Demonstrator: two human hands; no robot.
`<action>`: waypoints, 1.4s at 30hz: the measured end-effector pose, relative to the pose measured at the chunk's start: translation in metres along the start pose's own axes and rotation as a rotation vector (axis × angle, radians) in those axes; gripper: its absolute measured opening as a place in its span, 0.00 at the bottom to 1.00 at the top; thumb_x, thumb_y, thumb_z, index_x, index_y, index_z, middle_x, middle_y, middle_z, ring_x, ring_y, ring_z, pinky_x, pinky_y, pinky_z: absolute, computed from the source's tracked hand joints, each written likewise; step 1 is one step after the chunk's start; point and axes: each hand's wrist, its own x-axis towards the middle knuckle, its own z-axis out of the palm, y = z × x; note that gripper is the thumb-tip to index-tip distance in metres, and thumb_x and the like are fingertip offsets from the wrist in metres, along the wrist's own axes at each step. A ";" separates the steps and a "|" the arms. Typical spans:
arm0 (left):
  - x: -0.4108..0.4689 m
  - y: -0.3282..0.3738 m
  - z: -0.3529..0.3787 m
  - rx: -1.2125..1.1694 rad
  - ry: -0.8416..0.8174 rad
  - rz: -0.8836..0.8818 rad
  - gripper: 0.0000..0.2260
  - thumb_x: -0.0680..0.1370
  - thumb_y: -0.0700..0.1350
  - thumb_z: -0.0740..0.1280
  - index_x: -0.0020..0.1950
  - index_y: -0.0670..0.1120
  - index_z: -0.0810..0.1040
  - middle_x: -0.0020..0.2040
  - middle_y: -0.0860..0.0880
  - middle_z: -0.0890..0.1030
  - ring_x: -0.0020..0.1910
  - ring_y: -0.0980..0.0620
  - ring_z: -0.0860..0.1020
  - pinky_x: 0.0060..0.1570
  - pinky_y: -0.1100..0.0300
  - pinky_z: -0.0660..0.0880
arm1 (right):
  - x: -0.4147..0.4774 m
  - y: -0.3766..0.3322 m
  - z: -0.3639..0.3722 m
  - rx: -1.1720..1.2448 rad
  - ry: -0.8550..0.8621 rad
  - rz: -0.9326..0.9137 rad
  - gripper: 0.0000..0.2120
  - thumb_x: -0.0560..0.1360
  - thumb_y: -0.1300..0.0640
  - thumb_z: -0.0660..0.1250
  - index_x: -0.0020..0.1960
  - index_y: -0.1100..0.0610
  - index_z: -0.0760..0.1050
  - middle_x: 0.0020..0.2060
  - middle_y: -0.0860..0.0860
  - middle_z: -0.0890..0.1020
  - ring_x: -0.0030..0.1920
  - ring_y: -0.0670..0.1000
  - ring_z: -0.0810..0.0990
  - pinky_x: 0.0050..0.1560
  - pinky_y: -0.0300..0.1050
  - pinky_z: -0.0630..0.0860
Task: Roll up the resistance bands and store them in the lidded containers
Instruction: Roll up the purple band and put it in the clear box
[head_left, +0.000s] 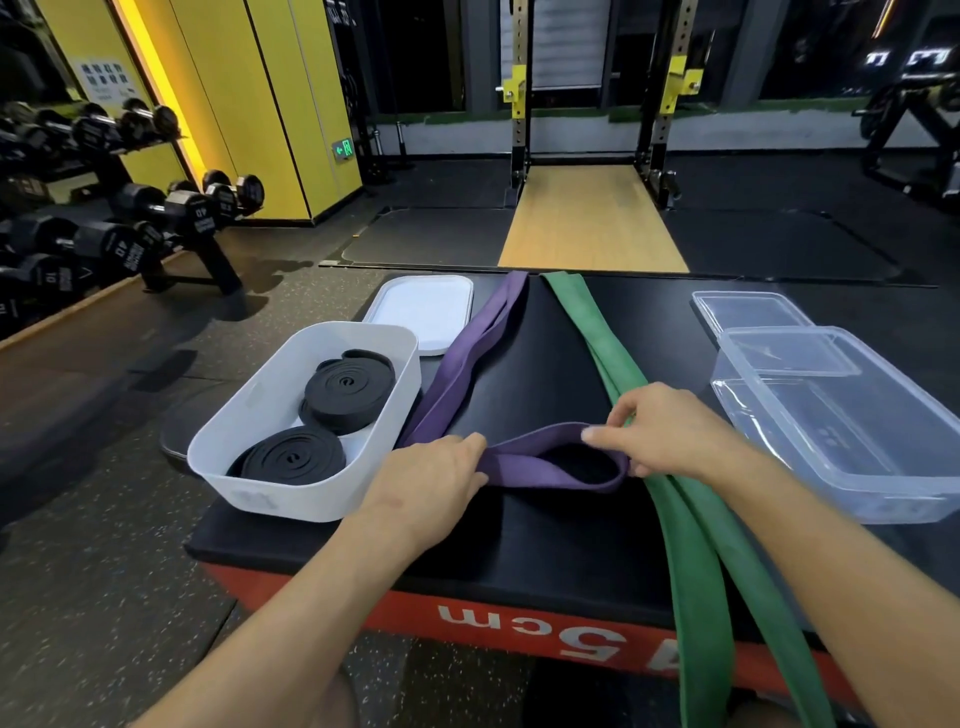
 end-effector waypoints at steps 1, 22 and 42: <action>0.000 0.000 0.000 0.000 0.002 0.004 0.11 0.86 0.55 0.58 0.61 0.49 0.68 0.60 0.48 0.80 0.57 0.39 0.80 0.44 0.50 0.69 | 0.003 0.001 0.003 -0.004 0.023 0.005 0.09 0.73 0.47 0.75 0.48 0.50 0.80 0.35 0.53 0.85 0.29 0.45 0.84 0.44 0.43 0.80; 0.011 0.008 -0.012 -0.032 0.085 -0.046 0.08 0.87 0.52 0.58 0.58 0.48 0.67 0.57 0.46 0.80 0.54 0.38 0.81 0.42 0.50 0.68 | -0.002 0.008 0.009 0.302 -0.052 -0.016 0.08 0.70 0.61 0.75 0.47 0.55 0.78 0.41 0.51 0.84 0.36 0.50 0.80 0.38 0.43 0.74; 0.077 0.030 -0.037 0.026 0.233 0.219 0.27 0.81 0.46 0.68 0.79 0.55 0.64 0.63 0.48 0.80 0.62 0.44 0.78 0.52 0.50 0.71 | -0.007 -0.014 0.026 -0.305 0.222 -0.116 0.13 0.80 0.47 0.61 0.45 0.53 0.78 0.40 0.51 0.76 0.42 0.60 0.72 0.43 0.48 0.70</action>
